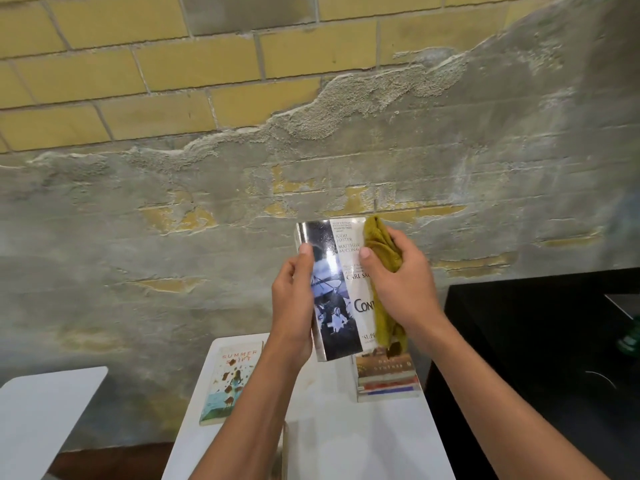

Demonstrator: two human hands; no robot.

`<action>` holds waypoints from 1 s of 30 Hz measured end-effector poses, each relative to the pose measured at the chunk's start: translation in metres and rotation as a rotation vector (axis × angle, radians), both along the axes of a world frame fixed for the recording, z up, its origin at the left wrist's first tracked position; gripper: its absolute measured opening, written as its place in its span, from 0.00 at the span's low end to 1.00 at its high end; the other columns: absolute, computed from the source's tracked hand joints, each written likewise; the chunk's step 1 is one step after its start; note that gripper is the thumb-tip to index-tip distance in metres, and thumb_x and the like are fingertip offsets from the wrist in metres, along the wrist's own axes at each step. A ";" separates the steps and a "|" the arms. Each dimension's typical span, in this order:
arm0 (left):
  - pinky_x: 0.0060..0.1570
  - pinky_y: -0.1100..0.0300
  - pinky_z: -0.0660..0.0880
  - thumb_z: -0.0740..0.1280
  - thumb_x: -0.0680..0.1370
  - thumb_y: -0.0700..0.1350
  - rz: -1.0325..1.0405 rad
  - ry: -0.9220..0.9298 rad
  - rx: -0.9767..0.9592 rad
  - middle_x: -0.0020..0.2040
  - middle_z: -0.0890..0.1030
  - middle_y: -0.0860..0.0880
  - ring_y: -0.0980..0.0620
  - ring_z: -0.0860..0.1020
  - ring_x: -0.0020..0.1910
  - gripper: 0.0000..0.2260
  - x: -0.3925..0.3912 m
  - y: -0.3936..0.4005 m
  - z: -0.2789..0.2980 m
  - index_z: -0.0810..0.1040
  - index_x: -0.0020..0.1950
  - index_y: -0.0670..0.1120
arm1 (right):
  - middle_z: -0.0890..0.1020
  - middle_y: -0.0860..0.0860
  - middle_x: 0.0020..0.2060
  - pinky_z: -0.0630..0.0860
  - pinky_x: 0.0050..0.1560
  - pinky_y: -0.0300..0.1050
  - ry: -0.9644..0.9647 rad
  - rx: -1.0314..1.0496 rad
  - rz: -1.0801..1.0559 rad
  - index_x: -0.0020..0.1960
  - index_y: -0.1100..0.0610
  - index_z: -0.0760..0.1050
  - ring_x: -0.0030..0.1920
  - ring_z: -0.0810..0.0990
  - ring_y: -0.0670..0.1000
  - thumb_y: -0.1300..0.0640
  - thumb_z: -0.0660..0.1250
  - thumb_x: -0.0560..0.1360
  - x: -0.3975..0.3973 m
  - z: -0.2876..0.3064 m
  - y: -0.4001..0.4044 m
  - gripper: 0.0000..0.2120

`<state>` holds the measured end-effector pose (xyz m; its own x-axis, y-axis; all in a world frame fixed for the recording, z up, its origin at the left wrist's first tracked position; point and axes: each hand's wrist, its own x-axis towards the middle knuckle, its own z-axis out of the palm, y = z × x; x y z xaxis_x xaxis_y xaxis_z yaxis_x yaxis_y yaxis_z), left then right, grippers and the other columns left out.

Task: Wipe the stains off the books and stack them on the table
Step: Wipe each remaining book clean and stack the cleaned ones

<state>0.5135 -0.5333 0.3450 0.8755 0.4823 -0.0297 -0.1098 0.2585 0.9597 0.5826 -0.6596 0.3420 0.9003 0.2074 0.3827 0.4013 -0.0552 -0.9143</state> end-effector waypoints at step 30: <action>0.59 0.45 0.77 0.57 0.79 0.68 -0.353 0.093 -0.455 0.60 0.81 0.36 0.40 0.82 0.55 0.33 -0.003 0.021 -0.034 0.79 0.68 0.44 | 0.69 0.44 0.43 0.72 0.53 0.43 -0.303 -0.350 -0.007 0.69 0.47 0.76 0.49 0.70 0.46 0.48 0.63 0.82 -0.005 -0.011 0.042 0.16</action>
<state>0.5104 -0.5123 0.3109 0.9647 0.0827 -0.2502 0.1372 0.6531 0.7448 0.5780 -0.6173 0.3308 0.7606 0.3653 0.5367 0.6459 -0.3433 -0.6818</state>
